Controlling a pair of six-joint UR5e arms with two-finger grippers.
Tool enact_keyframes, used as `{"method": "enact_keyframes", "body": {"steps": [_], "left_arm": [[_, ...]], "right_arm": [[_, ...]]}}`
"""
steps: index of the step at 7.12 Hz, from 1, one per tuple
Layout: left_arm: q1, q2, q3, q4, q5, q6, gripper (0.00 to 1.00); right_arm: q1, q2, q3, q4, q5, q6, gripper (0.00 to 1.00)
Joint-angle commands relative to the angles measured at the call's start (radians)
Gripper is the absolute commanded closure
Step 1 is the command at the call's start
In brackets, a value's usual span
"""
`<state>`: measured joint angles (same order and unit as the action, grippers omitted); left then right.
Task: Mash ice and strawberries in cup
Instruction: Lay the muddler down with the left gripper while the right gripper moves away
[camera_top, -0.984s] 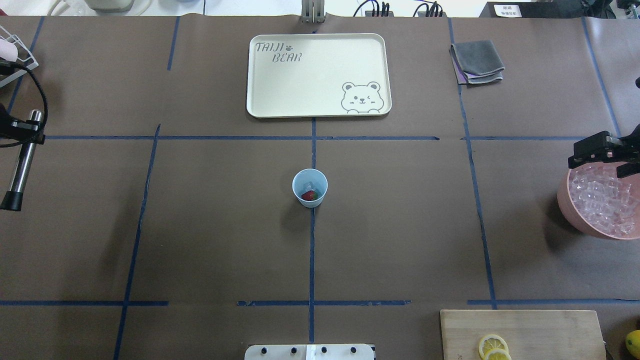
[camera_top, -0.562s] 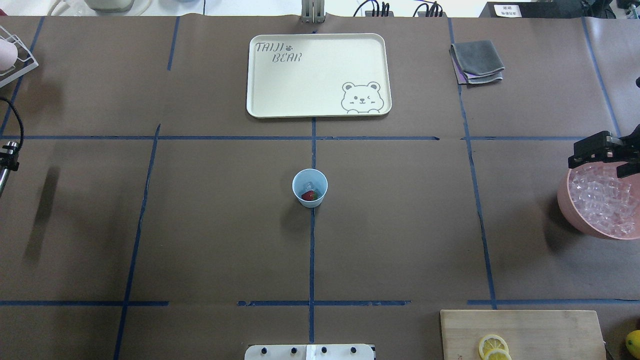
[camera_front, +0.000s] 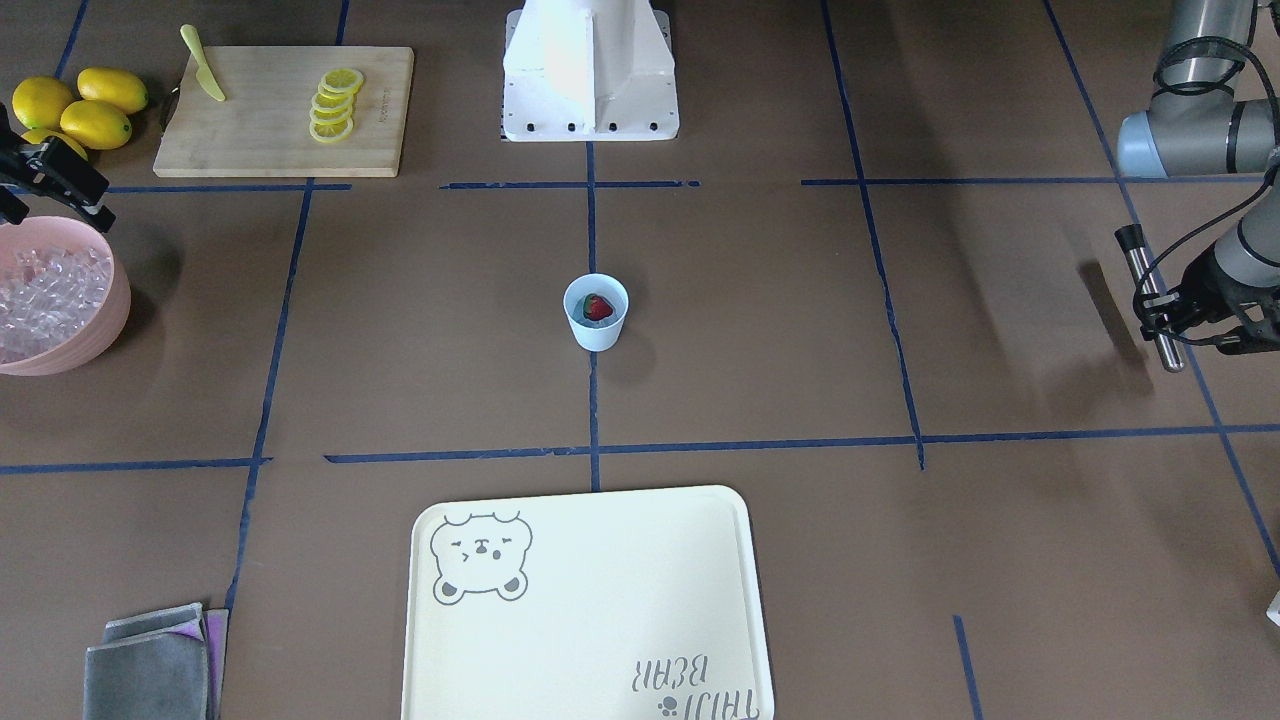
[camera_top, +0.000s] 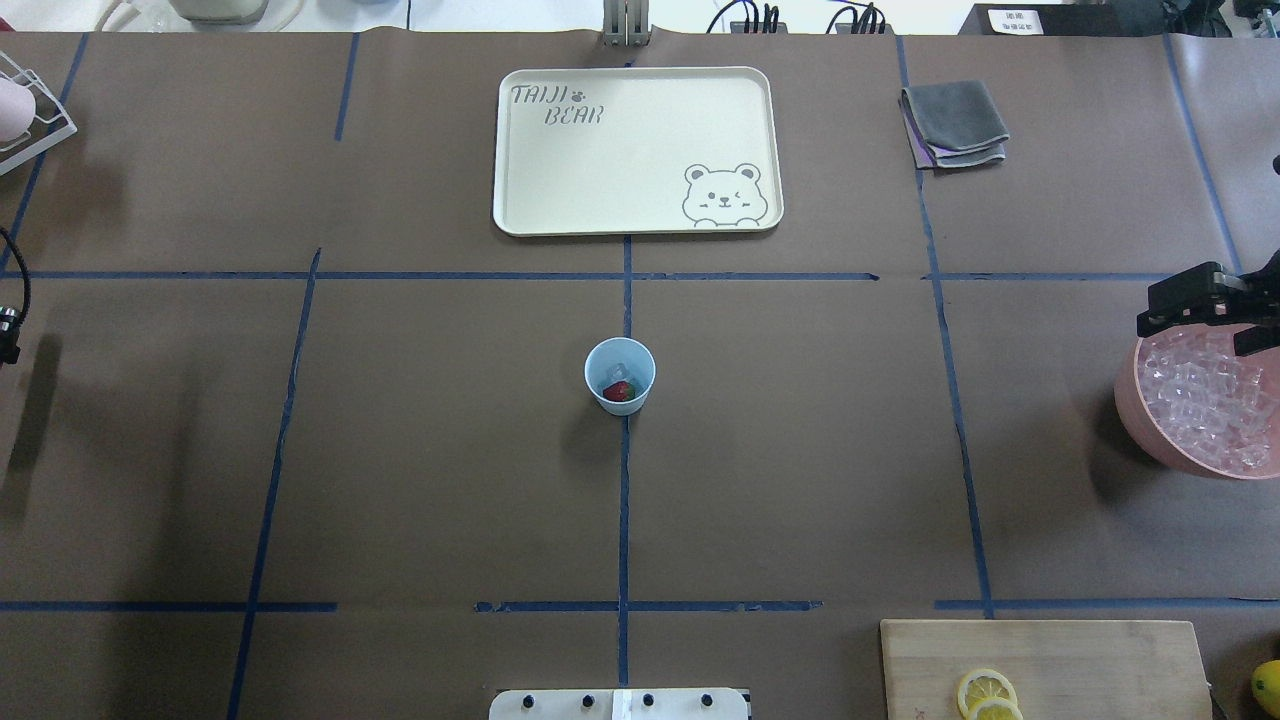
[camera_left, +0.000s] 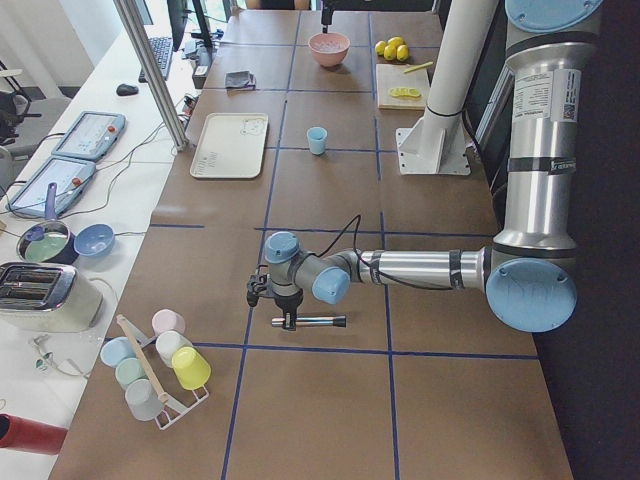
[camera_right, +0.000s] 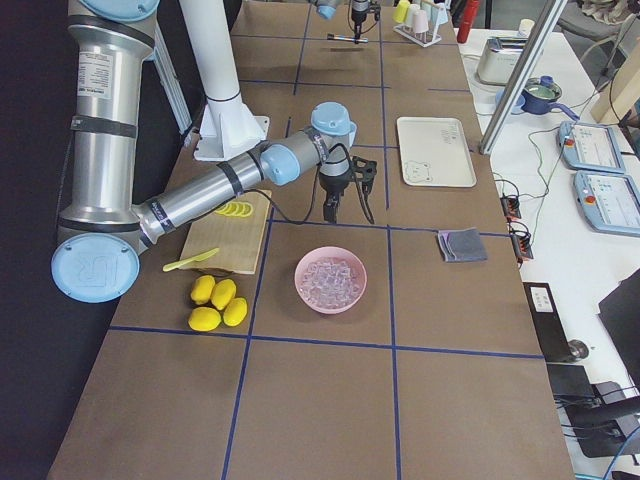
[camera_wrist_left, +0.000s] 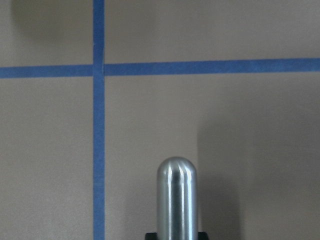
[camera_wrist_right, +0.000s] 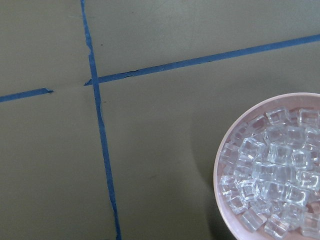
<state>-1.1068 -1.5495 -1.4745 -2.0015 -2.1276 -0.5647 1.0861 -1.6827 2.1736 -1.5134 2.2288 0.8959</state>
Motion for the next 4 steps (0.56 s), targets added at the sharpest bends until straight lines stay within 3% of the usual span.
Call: {"method": "enact_keyframes", "body": {"steps": [1, 3, 4], "left_arm": [[0.001, 0.005, 0.008, -0.017, 0.002, 0.003, 0.97], [0.004, 0.003, 0.081, -0.155, 0.000, -0.004, 0.97], [0.004, 0.003, 0.079, -0.157, -0.002, -0.006, 0.97]], "right_arm": [[0.000, 0.000, 0.002, -0.001, 0.000, 0.000, 0.00], [0.000, 0.001, 0.000, 0.001, 0.000, 0.000, 0.00], [0.000, 0.001, 0.002, -0.001, 0.000, 0.000, 0.00]]}}
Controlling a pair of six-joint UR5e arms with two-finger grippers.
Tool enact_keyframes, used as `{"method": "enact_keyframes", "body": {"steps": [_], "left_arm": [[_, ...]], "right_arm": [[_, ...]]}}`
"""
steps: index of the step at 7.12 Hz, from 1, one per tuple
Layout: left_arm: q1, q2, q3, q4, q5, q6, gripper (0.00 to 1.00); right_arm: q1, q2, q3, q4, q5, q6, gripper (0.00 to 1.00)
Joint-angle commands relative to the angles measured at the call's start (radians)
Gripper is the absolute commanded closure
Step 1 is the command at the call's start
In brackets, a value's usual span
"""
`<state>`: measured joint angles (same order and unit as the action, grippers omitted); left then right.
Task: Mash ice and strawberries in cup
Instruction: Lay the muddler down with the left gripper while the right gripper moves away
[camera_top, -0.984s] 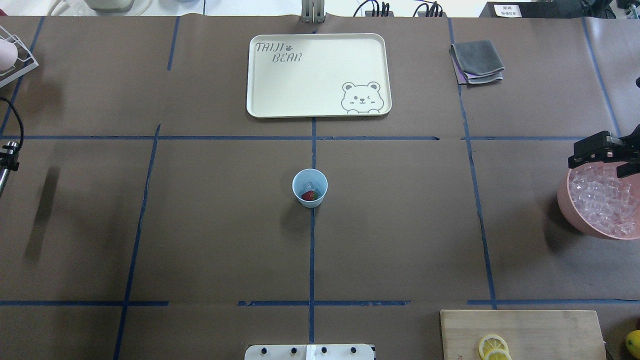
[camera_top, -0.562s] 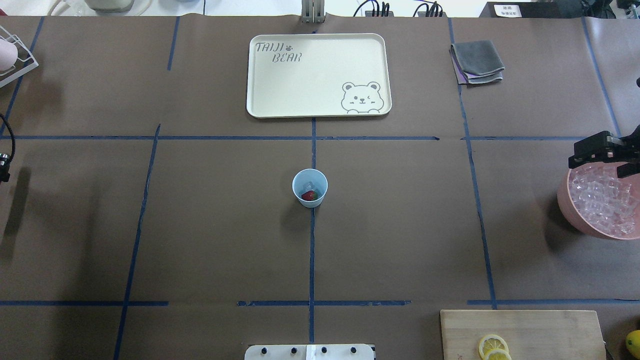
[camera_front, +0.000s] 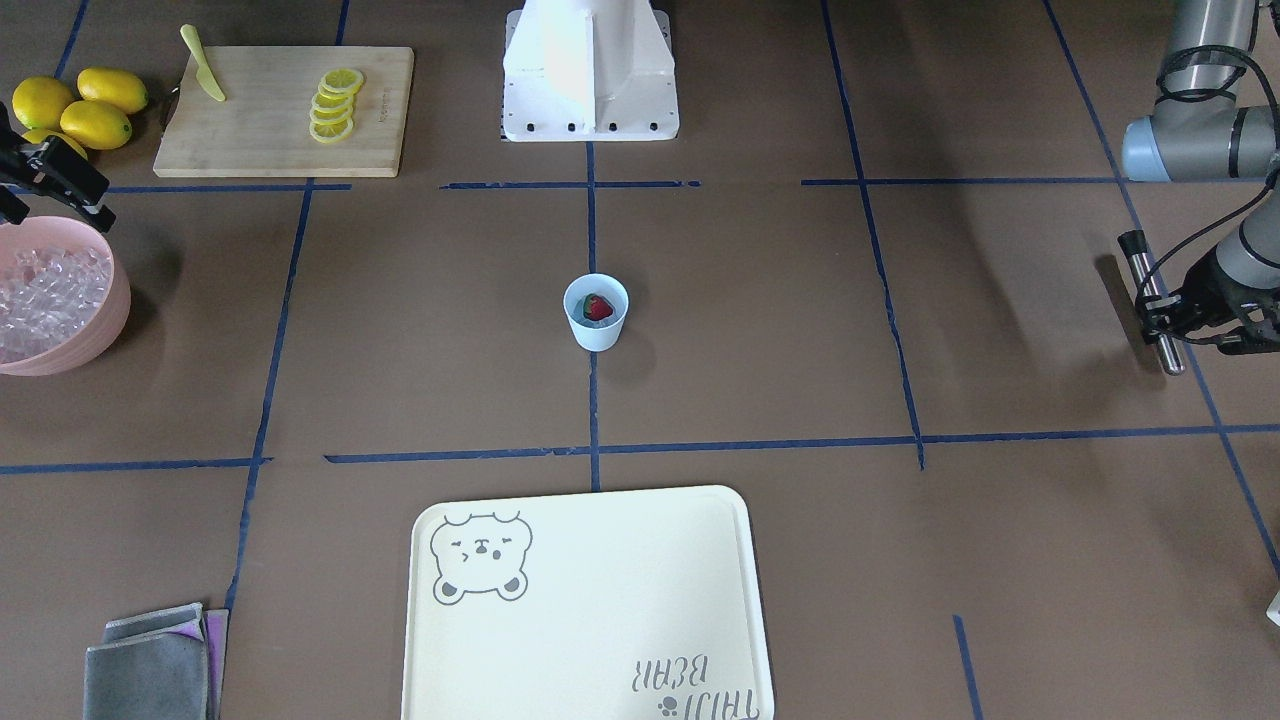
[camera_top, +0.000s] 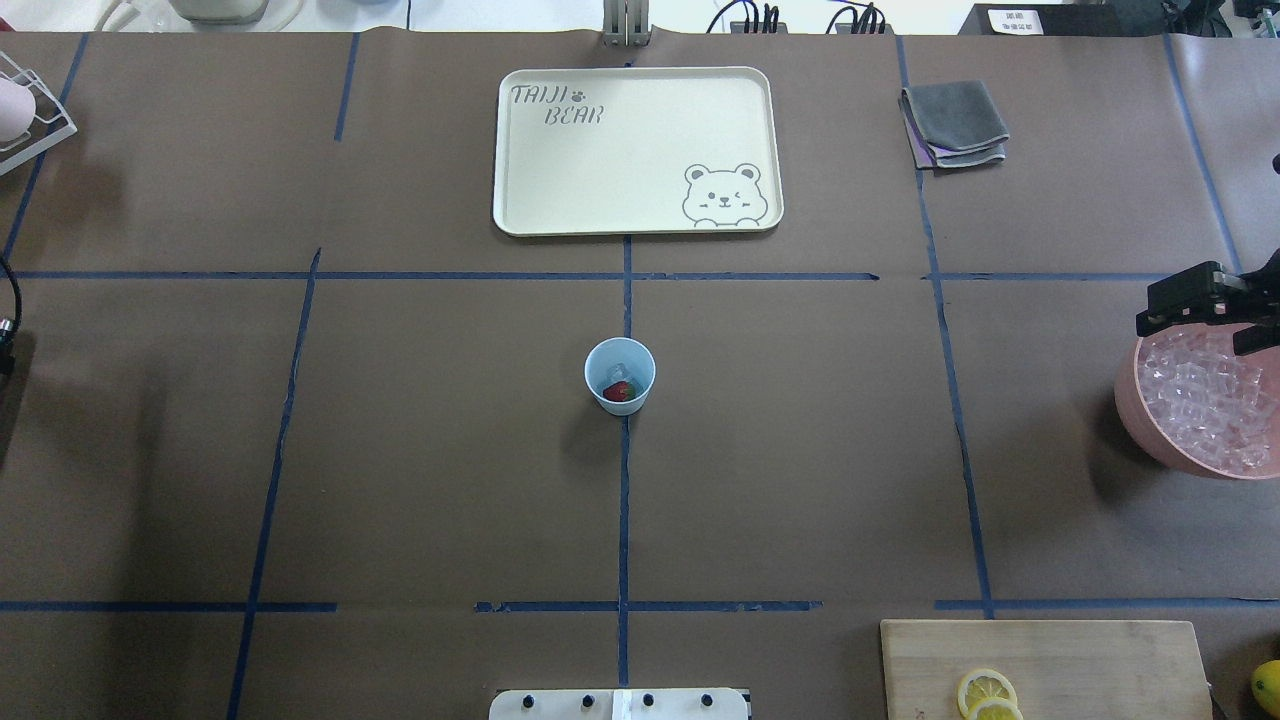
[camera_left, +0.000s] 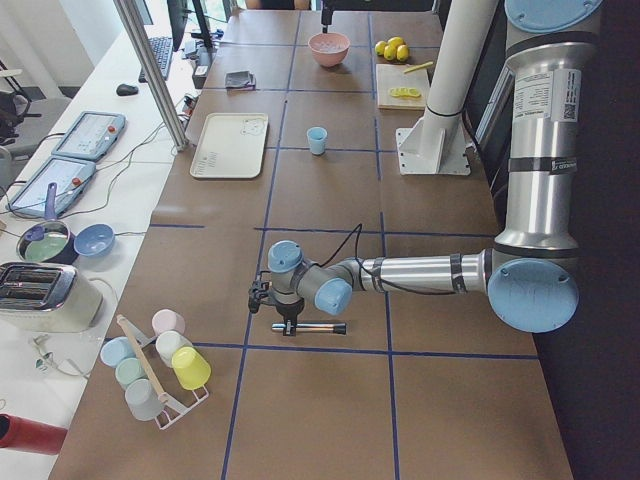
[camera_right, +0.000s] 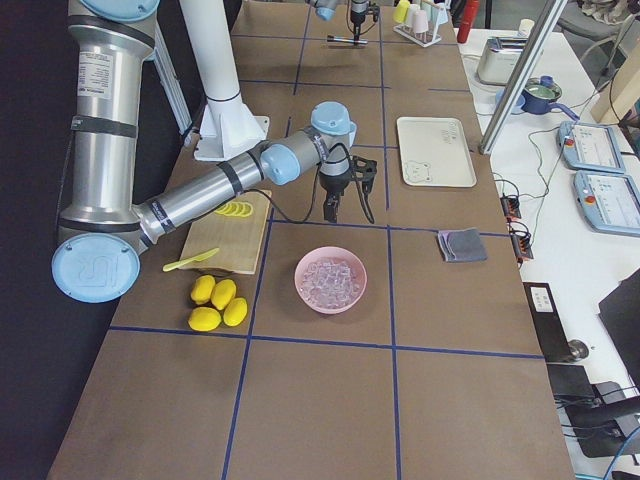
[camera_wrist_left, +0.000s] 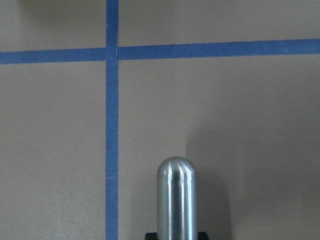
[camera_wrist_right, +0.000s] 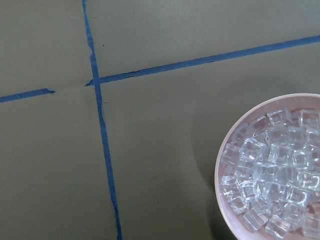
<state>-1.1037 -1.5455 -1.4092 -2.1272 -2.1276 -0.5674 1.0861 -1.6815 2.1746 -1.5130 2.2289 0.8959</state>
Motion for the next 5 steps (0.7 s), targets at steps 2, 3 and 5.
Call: {"method": "enact_keyframes", "body": {"steps": [2, 3, 5], "left_arm": [[0.001, 0.001, 0.012, -0.031, -0.002, -0.005, 0.95], [0.001, 0.001, 0.010, -0.031, 0.000, -0.005, 0.87], [0.001, 0.001, 0.012, -0.034, -0.002, -0.003, 0.44]], "right_arm": [[0.000, 0.000, 0.001, 0.000, 0.002, 0.000, 0.00], [0.000, 0.000, 0.002, -0.001, 0.002, 0.000, 0.00], [0.000, 0.000, 0.002, 0.000, 0.002, 0.000, 0.00]]}}
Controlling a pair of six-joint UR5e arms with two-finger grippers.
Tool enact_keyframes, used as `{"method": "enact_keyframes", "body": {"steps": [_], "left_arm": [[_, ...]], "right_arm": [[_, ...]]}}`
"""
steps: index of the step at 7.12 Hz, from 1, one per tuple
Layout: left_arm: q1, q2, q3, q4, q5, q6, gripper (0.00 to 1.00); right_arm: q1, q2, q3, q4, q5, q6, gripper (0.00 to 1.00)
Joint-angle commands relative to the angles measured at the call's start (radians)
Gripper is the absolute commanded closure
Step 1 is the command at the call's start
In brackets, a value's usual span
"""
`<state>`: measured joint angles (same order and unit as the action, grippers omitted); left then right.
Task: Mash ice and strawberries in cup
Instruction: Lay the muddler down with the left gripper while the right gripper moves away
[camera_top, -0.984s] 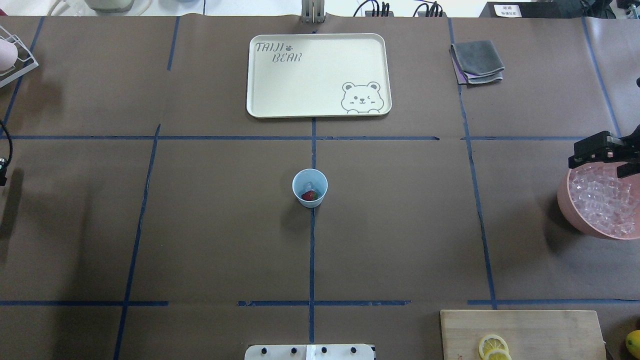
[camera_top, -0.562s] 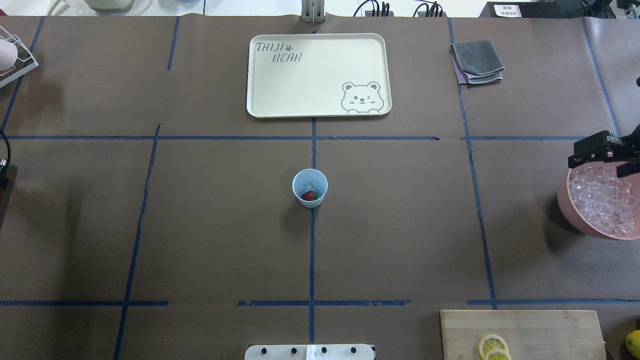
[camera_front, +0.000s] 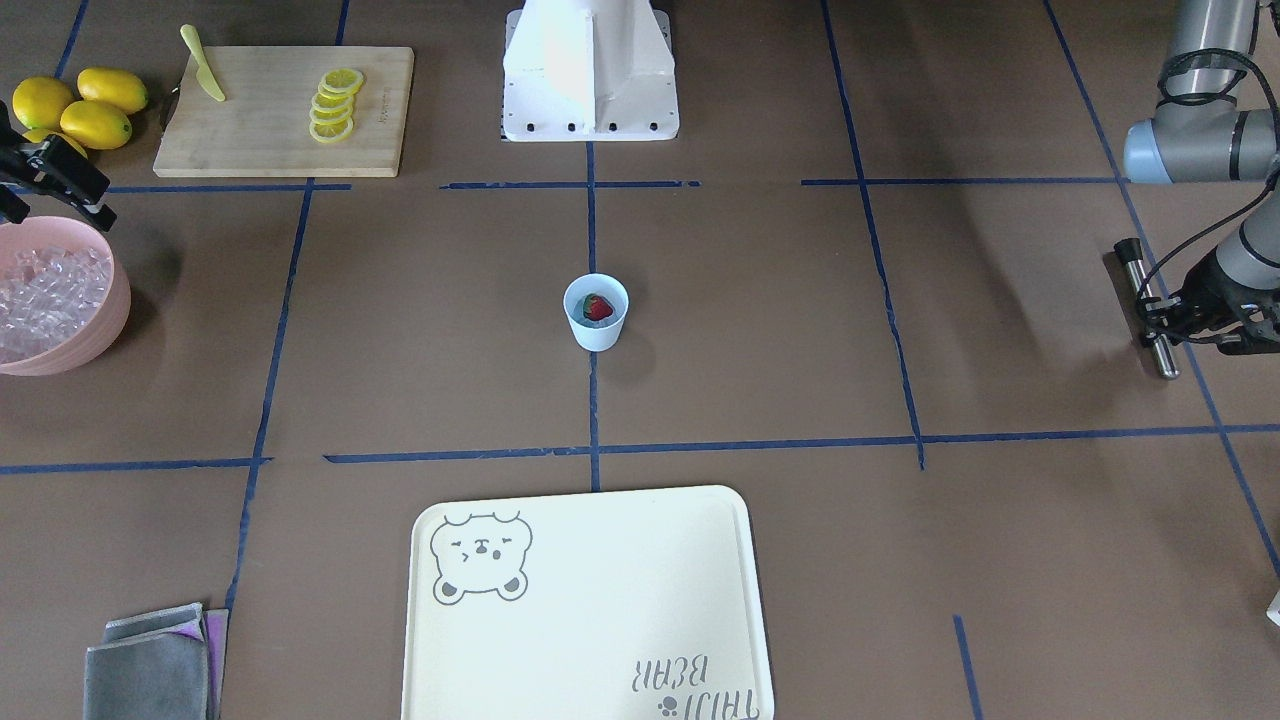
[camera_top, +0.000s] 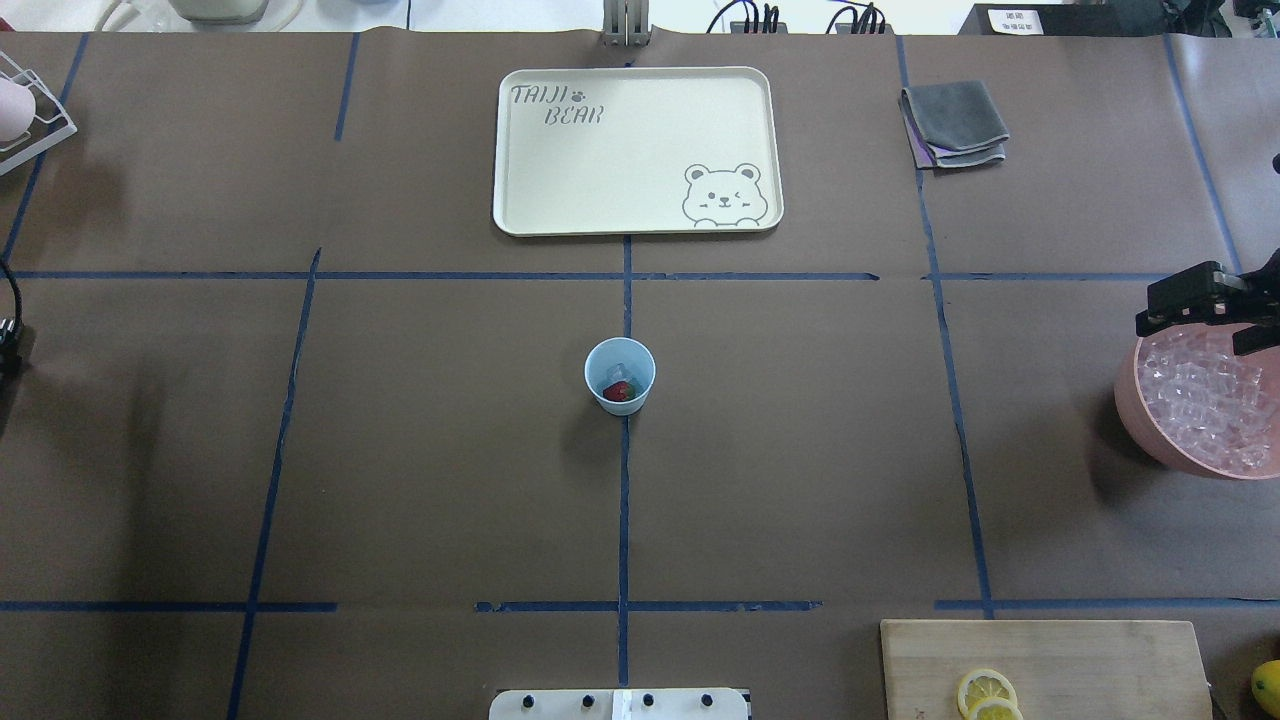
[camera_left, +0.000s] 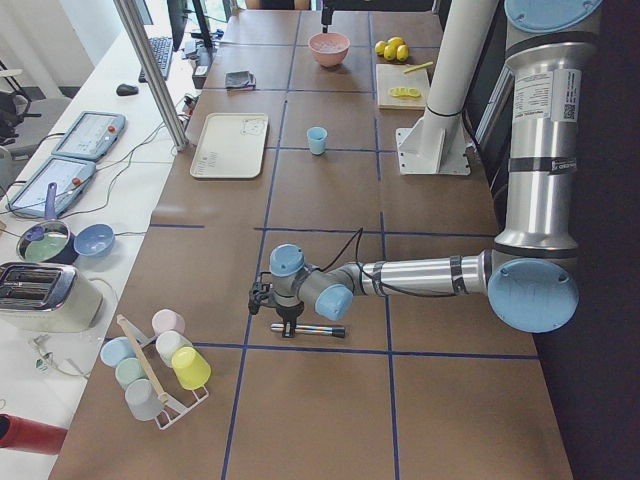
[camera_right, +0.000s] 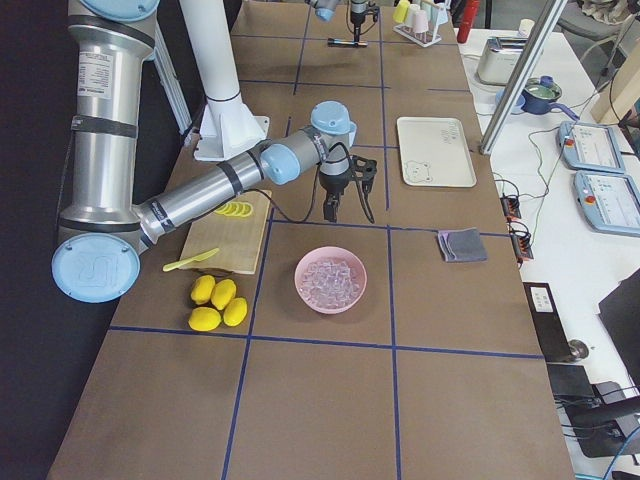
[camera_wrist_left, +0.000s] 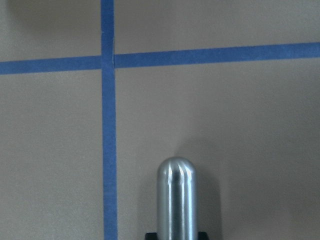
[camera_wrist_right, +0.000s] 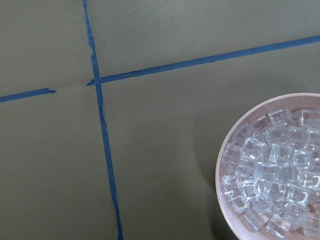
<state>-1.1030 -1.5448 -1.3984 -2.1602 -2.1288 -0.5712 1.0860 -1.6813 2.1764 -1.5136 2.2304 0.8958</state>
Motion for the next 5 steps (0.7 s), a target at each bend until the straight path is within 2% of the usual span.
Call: {"method": "enact_keyframes", "body": {"steps": [1, 2, 3, 4, 5], "left_arm": [[0.000, 0.000, 0.001, -0.001, 0.000, 0.001, 0.36], [0.000, 0.000, -0.001, 0.002, 0.000, 0.001, 0.36], [-0.008, 0.000, -0.023, -0.001, -0.003, 0.001, 0.01], [-0.009, 0.020, -0.100, 0.025, -0.085, 0.002, 0.00], [-0.076, 0.025, -0.129, 0.031, -0.179, 0.008, 0.00]], "right_arm": [[0.000, 0.000, 0.000, 0.001, 0.000, 0.000, 0.00], [0.000, 0.000, 0.002, 0.001, 0.000, 0.000, 0.00], [0.002, -0.002, 0.008, 0.000, 0.002, 0.000, 0.00], [0.005, -0.015, 0.020, 0.000, 0.005, -0.006, 0.00], [0.011, -0.046, 0.029, 0.000, 0.012, -0.020, 0.00]]}}
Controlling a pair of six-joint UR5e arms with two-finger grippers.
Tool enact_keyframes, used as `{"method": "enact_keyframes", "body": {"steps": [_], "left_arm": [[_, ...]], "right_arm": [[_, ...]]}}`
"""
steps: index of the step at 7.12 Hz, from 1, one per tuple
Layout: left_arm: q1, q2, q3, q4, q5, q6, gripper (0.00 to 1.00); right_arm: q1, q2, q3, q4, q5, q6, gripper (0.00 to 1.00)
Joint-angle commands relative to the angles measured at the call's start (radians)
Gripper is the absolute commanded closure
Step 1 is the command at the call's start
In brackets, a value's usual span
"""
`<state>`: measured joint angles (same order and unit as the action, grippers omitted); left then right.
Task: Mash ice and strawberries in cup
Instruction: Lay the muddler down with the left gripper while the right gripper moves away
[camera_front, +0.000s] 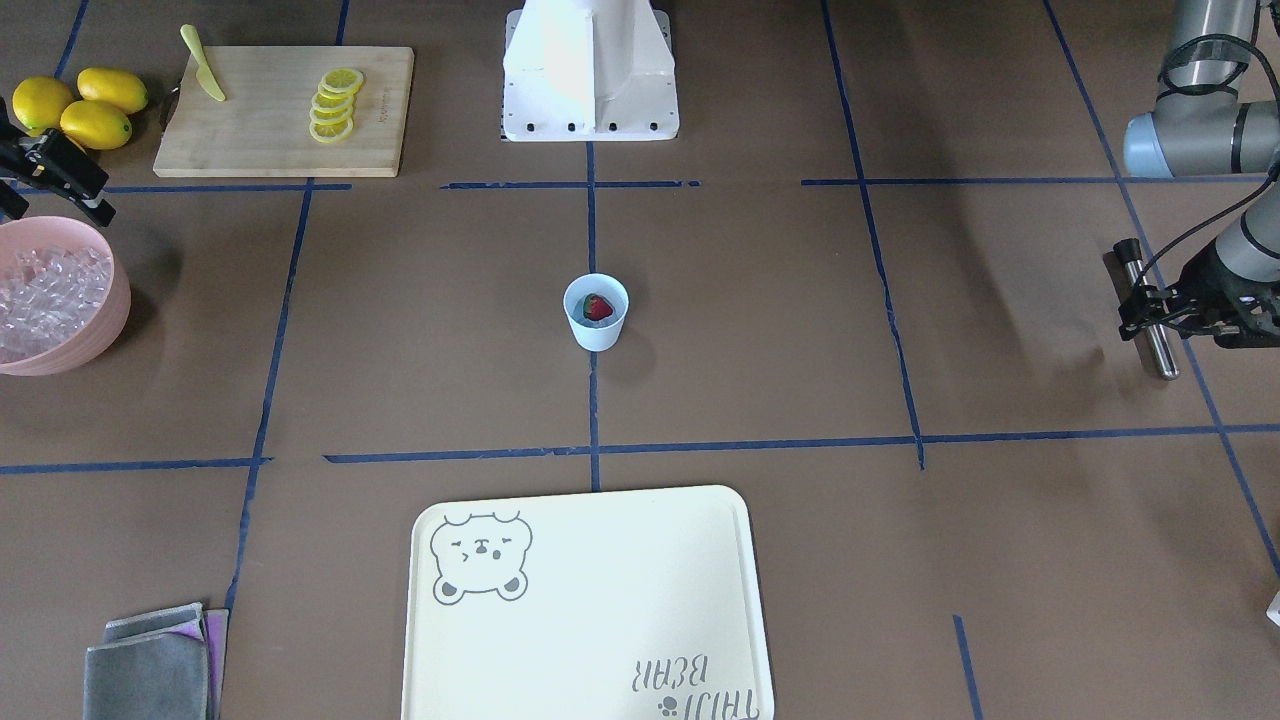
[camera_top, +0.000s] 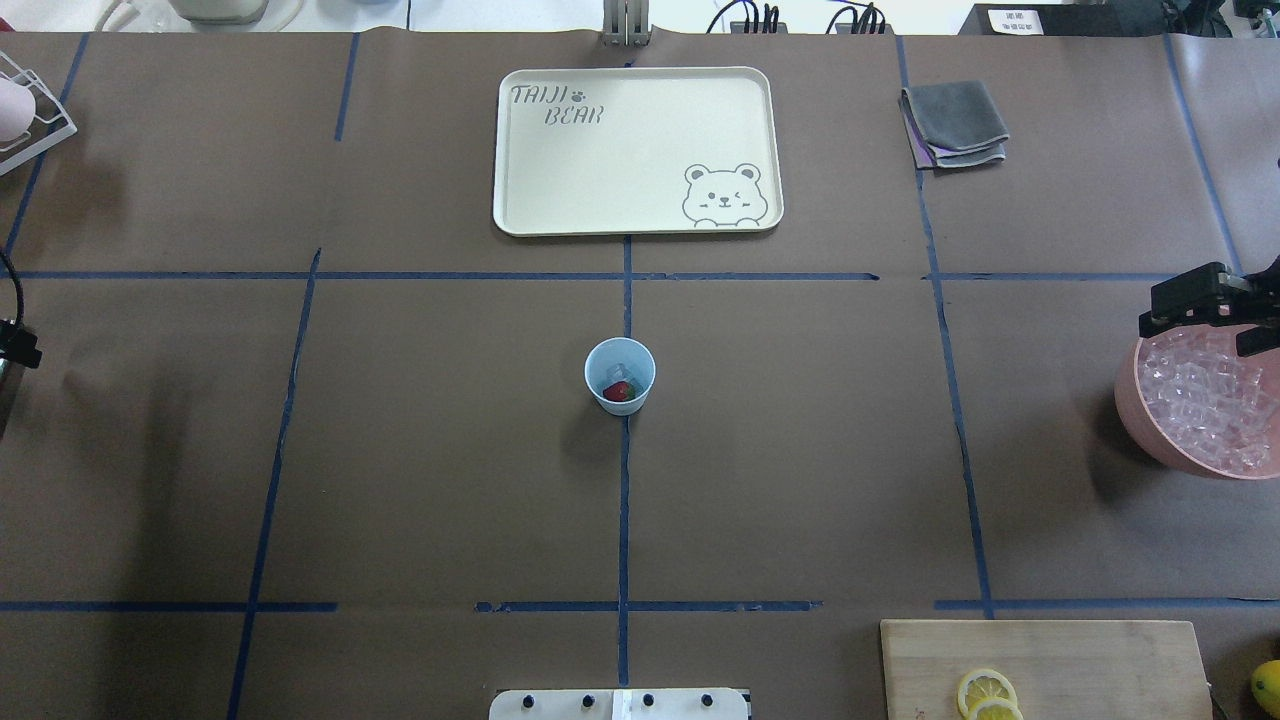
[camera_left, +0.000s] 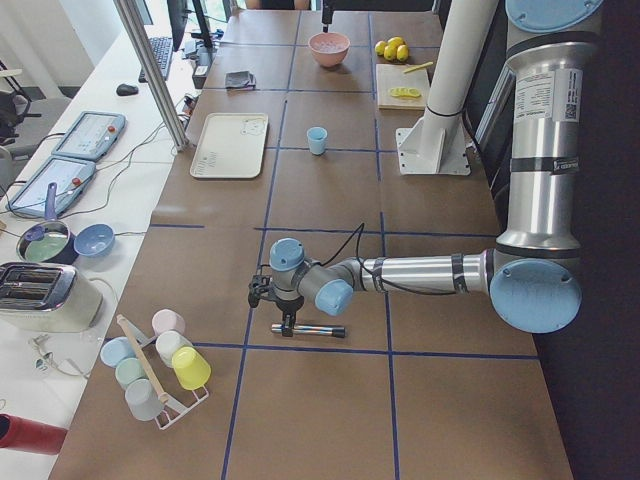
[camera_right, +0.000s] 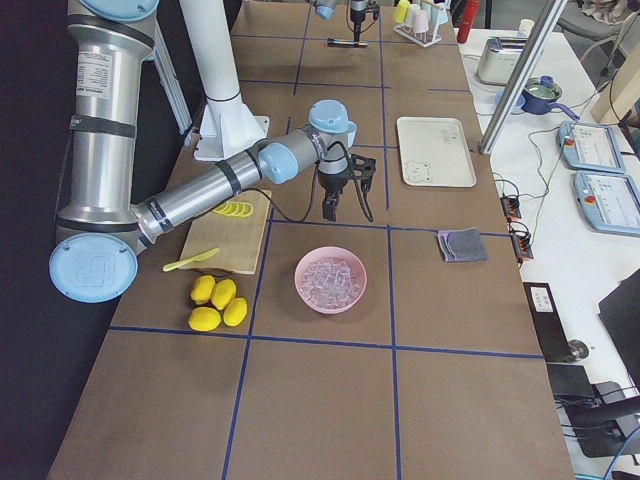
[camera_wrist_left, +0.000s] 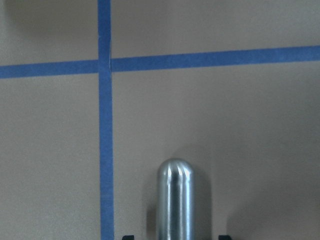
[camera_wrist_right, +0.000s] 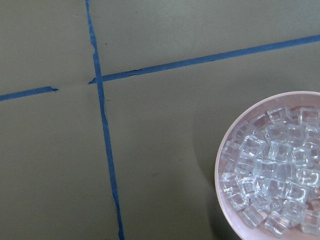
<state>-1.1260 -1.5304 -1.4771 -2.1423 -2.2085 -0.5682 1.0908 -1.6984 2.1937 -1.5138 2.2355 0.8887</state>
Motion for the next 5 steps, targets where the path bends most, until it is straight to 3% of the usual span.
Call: {"method": "enact_keyframes", "body": {"steps": [1, 3, 5], "left_arm": [[-0.127, 0.010, -0.075, 0.012, -0.147, 0.010, 0.00], [-0.211, 0.051, -0.089, 0.015, -0.268, 0.116, 0.00], [-0.277, 0.061, -0.129, 0.190, -0.269, 0.284, 0.00]], "right_arm": [[0.053, -0.070, 0.014, 0.000, 0.015, -0.068, 0.00], [0.159, -0.153, -0.033, -0.014, 0.019, -0.373, 0.00], [0.323, -0.144, -0.196, -0.016, 0.074, -0.671, 0.00]]}}
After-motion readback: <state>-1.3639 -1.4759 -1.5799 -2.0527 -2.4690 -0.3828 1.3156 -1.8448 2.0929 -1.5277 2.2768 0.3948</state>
